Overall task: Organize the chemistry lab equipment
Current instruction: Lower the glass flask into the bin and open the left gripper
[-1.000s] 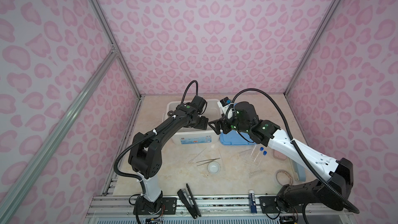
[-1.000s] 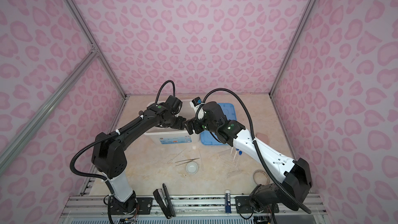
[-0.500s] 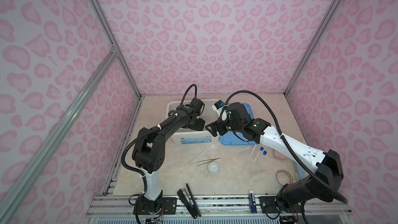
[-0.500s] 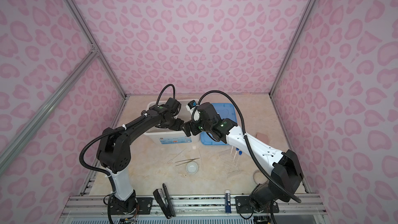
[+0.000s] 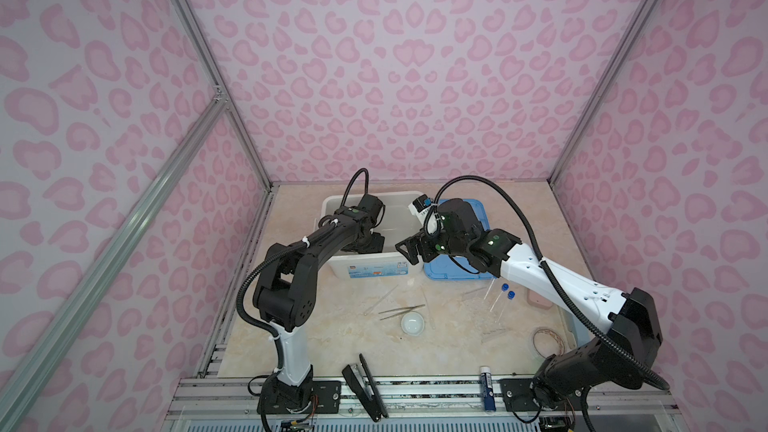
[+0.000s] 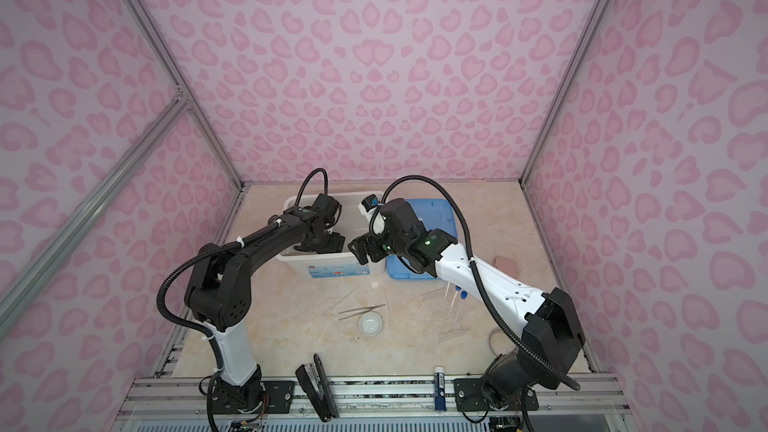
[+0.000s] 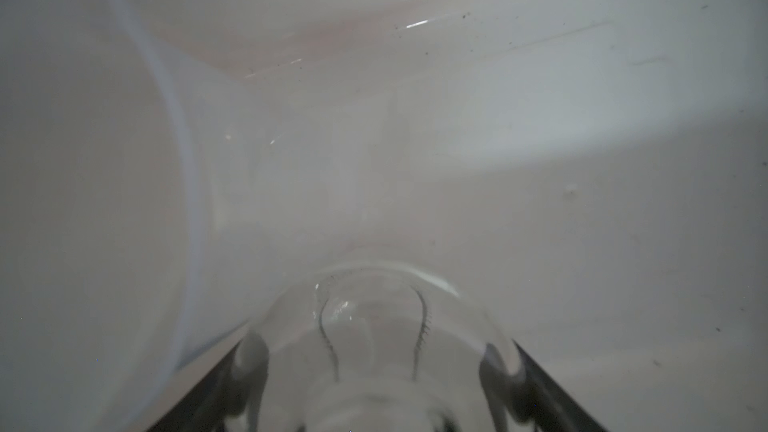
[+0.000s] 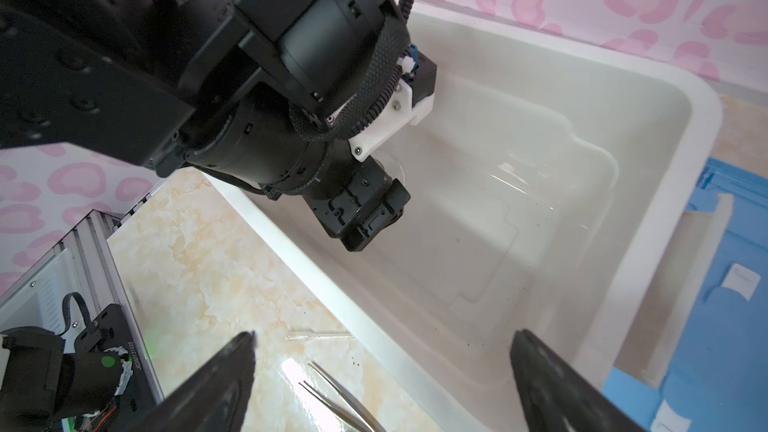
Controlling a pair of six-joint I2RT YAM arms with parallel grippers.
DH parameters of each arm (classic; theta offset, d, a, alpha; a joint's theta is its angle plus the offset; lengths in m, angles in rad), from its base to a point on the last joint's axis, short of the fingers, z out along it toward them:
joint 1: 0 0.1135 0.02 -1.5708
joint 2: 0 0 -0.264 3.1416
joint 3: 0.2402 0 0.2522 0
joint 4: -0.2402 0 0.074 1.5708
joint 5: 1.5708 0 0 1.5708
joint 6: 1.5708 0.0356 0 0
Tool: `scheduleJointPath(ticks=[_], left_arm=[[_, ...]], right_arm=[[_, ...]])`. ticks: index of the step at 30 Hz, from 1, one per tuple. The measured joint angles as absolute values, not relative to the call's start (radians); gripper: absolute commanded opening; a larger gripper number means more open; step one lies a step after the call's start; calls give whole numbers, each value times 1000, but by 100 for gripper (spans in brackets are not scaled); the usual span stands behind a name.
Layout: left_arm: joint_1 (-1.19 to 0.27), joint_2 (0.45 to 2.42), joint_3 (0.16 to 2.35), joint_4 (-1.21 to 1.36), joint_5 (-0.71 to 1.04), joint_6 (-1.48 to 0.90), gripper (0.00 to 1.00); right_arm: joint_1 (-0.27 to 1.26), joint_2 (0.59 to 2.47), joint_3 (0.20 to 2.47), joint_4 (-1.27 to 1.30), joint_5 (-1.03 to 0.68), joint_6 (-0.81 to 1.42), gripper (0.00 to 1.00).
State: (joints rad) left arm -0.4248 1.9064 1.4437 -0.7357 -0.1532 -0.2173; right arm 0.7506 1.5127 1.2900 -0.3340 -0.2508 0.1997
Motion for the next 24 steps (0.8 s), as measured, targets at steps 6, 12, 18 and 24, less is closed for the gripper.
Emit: scheduleJointPath(ticks=[6,12,18,24], left_arm=[[-408,1910,1422,-720,-158,-222,70],[-399,1919,1399,-708,-166,-228,71],[-389,1929,1388,-690,-168,-236,74],[-385,1936,1372,-667,-167,-240,80]], right_arm=[[751,1519,1286,-328,-251,200,97],[751,1525,1286,-320,-251,203,96],[752,1531,1286,-321,-251,208,97],[751,1533,1286,-321,-251,207,97]])
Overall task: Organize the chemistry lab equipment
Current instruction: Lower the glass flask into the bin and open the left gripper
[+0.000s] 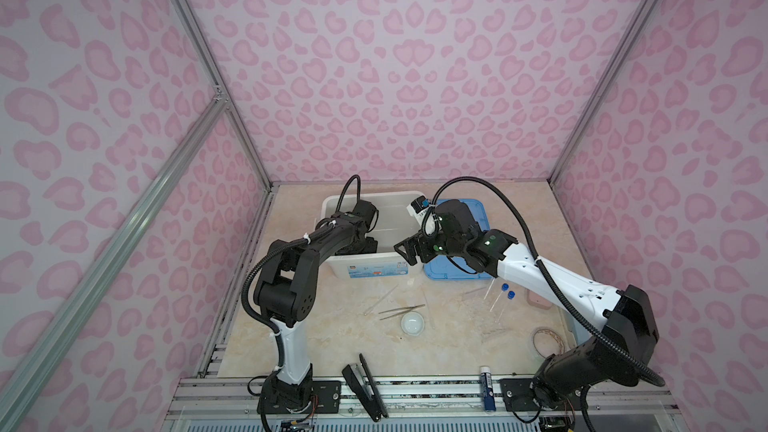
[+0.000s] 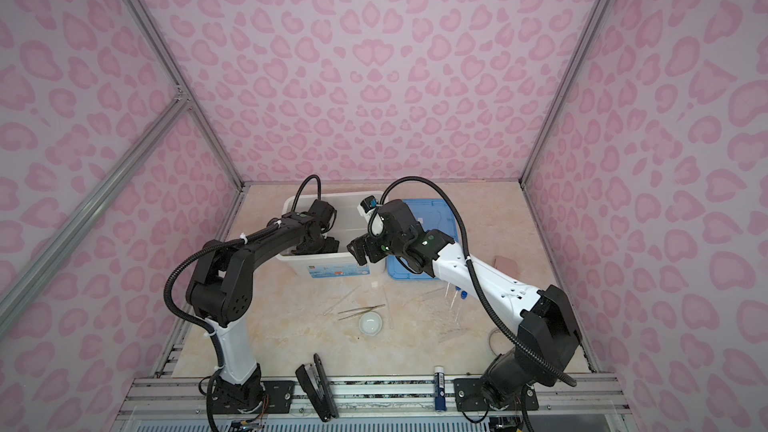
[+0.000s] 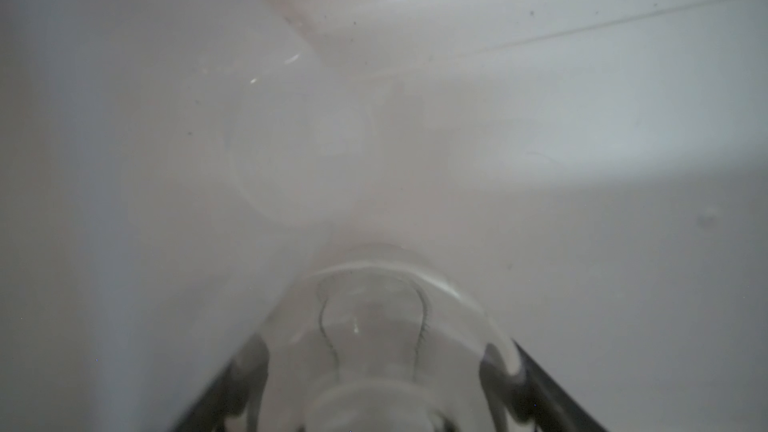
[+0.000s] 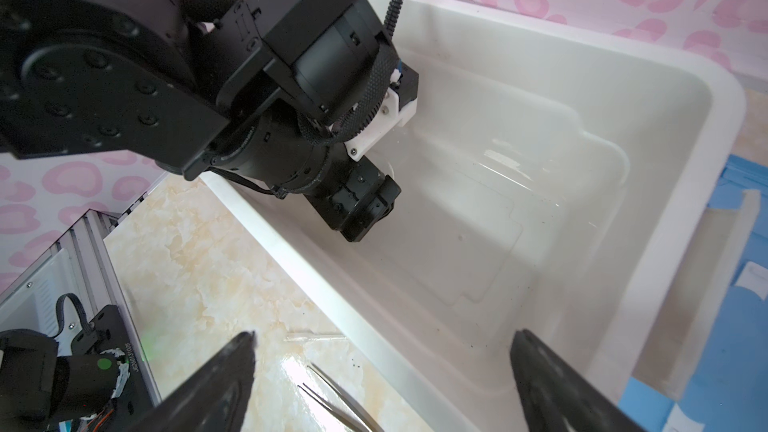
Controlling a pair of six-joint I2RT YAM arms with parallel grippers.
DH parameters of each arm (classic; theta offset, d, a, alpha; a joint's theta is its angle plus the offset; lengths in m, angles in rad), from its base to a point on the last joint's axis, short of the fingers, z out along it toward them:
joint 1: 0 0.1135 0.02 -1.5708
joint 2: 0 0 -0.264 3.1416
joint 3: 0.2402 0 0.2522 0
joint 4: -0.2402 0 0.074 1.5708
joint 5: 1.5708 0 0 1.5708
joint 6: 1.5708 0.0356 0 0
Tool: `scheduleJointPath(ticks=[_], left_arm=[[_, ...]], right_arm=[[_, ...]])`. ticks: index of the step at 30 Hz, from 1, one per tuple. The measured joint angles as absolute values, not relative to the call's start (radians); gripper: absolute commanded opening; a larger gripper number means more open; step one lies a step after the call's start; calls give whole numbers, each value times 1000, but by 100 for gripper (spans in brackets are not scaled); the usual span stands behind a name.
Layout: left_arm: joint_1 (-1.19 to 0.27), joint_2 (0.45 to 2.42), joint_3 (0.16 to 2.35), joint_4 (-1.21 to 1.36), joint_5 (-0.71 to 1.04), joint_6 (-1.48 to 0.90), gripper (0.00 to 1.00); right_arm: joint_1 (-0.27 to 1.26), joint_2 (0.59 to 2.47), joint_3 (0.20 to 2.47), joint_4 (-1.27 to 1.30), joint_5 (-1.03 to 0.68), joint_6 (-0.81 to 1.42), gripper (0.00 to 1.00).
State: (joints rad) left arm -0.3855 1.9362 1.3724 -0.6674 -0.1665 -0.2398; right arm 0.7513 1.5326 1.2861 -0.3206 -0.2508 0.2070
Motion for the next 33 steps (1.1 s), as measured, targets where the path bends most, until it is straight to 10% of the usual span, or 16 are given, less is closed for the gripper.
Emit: scheduleJointPath(ticks=[33], left_arm=[[-387,1885,1383,-635,-114,-254,98]], right_arm=[[752,1542,1286,-320,-240,210,96]])
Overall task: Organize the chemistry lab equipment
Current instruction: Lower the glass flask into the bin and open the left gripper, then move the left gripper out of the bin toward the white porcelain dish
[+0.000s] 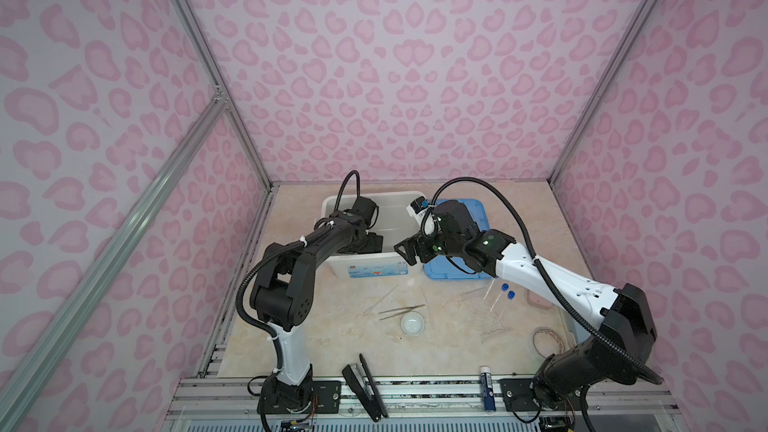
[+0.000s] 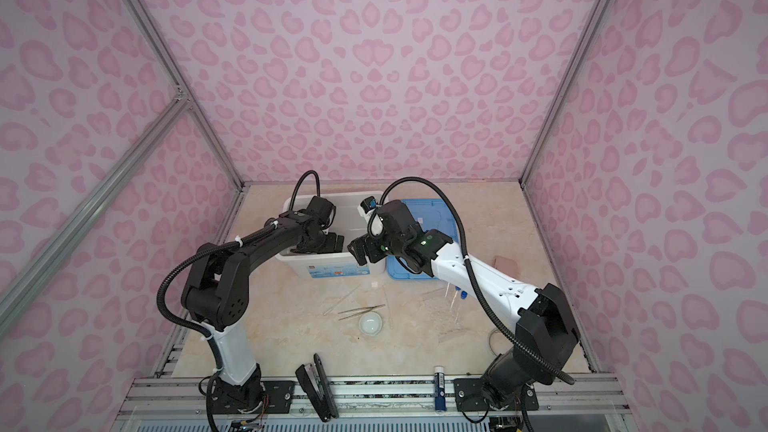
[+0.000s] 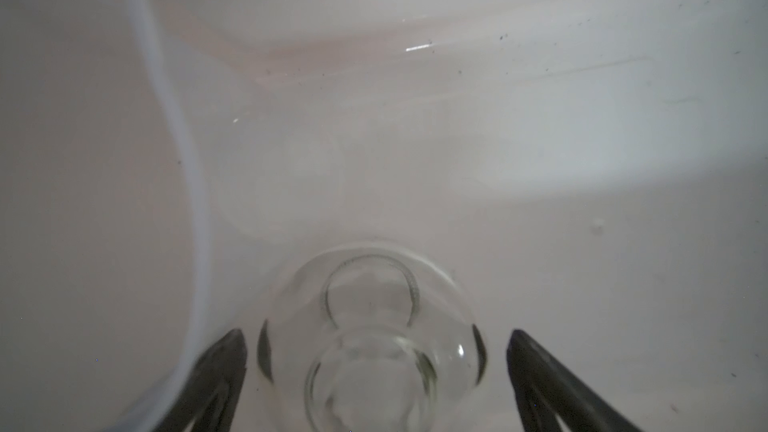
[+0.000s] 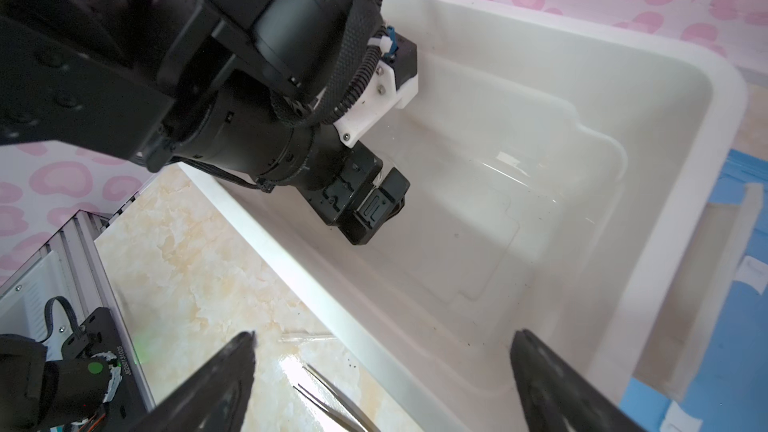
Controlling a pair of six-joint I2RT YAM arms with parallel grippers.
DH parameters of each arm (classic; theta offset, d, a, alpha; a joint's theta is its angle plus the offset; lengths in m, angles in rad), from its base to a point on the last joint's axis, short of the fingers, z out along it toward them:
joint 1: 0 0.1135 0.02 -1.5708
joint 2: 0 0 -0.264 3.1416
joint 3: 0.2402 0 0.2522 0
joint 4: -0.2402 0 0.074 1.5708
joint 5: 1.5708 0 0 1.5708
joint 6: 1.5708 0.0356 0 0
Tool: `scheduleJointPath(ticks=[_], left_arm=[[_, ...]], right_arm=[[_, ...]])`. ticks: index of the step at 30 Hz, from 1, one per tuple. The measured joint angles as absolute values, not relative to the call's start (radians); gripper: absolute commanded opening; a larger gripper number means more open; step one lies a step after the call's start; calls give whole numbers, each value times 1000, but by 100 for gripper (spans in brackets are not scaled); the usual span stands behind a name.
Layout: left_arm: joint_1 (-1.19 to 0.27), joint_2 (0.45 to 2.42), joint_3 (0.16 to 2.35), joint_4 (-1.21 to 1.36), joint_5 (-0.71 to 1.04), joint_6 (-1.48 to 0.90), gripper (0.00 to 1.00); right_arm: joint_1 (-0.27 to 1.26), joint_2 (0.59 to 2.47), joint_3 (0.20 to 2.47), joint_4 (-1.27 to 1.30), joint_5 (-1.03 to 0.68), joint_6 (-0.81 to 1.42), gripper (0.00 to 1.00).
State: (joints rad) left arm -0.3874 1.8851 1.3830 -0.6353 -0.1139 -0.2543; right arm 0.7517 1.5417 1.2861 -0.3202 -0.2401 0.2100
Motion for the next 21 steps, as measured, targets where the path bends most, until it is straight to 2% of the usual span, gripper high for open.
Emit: scheduleJointPath(ticks=[21], left_arm=[[-388,1570,1520,-793,-69,-266,99]], right_arm=[[749,1381,1257,-345,-183,146,97]])
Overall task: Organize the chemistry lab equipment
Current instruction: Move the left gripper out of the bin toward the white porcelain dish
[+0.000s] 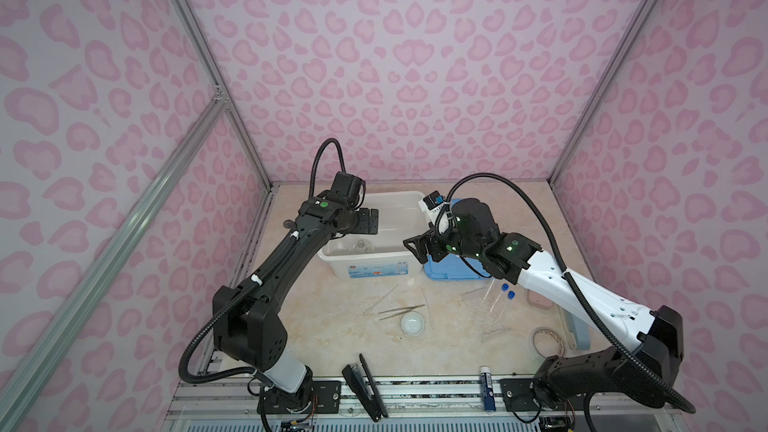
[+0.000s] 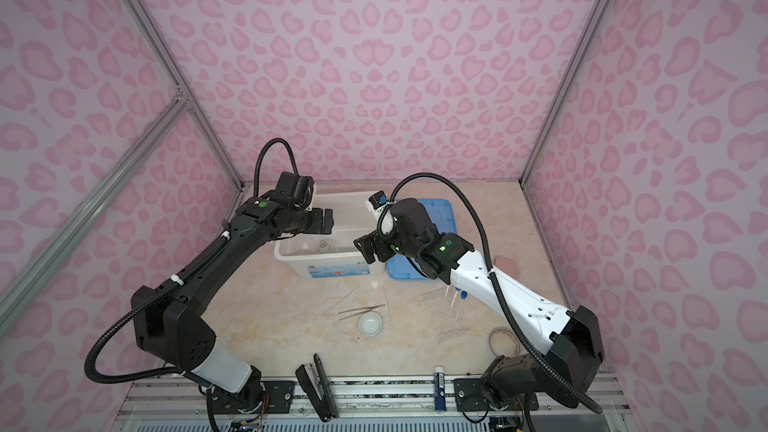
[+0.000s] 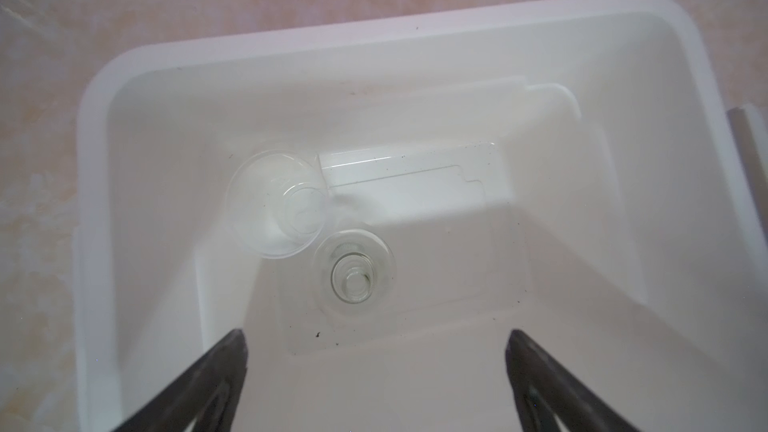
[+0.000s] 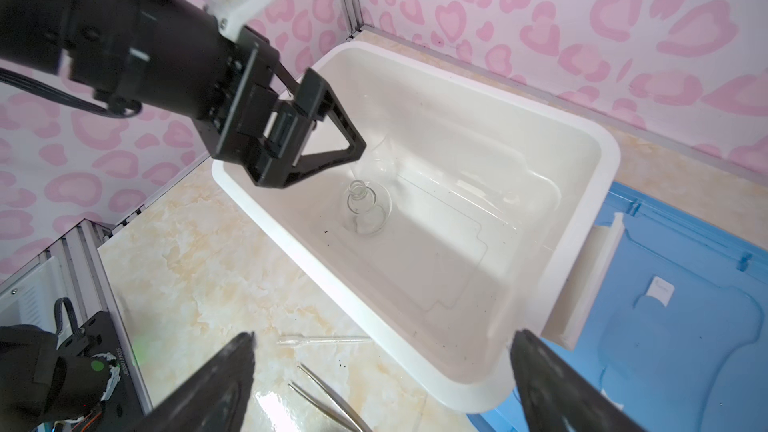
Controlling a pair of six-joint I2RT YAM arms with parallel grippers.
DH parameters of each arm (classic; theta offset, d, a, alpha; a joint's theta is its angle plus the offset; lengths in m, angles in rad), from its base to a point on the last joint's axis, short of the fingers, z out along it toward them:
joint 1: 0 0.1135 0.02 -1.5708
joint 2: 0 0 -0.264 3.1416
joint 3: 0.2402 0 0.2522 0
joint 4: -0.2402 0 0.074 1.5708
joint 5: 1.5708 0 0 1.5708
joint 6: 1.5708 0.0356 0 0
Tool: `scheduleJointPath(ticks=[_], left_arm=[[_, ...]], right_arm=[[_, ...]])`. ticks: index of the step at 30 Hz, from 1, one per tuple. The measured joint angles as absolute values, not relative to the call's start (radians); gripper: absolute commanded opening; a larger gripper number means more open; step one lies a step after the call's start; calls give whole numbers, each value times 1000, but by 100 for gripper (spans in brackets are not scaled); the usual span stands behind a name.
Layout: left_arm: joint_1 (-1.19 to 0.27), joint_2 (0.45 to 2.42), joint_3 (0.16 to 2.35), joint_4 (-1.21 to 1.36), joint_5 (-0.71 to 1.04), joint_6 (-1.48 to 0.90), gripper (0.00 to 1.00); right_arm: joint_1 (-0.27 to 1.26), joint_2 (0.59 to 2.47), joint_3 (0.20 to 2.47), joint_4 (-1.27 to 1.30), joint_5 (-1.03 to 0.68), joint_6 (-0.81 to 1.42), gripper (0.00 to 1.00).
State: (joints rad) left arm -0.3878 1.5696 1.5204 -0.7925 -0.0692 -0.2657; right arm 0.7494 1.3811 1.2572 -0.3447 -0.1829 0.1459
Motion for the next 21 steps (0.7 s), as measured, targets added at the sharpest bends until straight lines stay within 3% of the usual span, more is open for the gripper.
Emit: scheduleJointPath(ticks=[10,17,21], left_arm=[[-527,1391,1524,-886,64,-249,94],[-746,1275,1343,-888,116,-224,90],[-833,1271,1229,-874,54,-304,92]], right_arm=[[746,1204,1134,-385,-164,123,98],[721,1053,1008,-453,-224,94,98],[702,987,940,-494,-204,95,98]])
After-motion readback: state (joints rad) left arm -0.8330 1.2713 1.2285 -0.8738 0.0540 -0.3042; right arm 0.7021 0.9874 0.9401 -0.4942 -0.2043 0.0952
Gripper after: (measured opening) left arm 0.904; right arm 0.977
